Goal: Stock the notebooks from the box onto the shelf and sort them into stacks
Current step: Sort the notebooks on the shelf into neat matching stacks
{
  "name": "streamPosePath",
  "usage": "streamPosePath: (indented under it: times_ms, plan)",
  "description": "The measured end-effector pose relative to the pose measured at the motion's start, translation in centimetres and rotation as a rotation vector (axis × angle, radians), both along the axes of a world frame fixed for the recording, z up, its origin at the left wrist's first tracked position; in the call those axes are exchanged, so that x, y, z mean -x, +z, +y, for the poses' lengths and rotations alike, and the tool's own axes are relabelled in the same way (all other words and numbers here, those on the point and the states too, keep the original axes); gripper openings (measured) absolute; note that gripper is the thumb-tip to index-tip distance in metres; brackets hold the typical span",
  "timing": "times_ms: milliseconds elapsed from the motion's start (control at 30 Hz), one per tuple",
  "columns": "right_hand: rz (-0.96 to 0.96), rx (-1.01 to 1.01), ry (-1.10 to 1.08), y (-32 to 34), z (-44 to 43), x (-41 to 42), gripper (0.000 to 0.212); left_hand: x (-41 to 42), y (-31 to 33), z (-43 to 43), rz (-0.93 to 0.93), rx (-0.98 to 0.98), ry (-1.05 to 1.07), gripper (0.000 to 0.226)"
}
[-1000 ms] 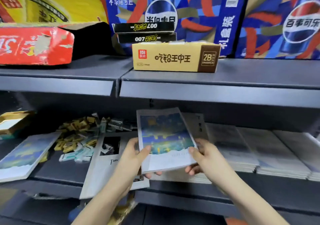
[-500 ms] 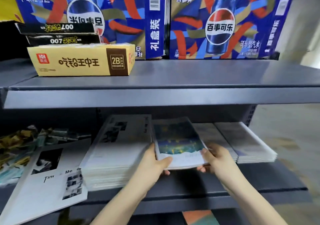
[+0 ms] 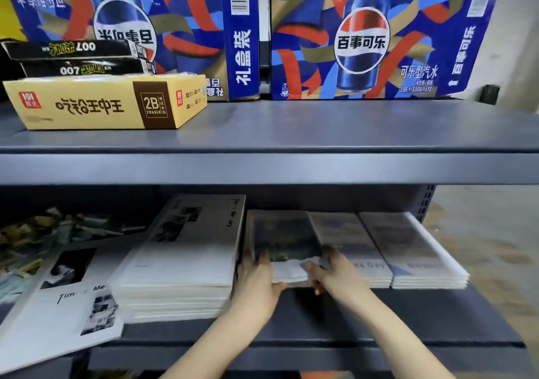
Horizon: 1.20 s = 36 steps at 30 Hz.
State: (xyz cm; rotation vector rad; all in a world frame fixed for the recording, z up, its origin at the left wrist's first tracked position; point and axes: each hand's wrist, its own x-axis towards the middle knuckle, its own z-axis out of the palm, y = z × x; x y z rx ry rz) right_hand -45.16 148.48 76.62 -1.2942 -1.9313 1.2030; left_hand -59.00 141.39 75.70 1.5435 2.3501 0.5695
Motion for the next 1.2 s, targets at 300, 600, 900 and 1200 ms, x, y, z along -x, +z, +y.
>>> streamPosePath:
  times_ms: [300,600,900,1200]
  plan:
    - [-0.452,-0.234,0.077,-0.8,2.1,0.8,0.081,-1.1,-1.0,0.7,0.356,0.079,0.064,0.059]
    - [-0.466,-0.396,0.071,-2.5,3.0,1.2,0.070,-1.3,-0.6,1.7,0.566,0.099,-0.009,0.063]
    - [-0.439,-0.433,0.110,-3.2,3.6,1.3,0.066,0.3,-1.2,2.1,0.586,0.073,-0.064,0.062]
    - [-0.435,-0.425,0.164,-3.3,3.7,1.3,0.066,1.1,-1.1,2.4,0.646,0.121,-0.084,0.040]
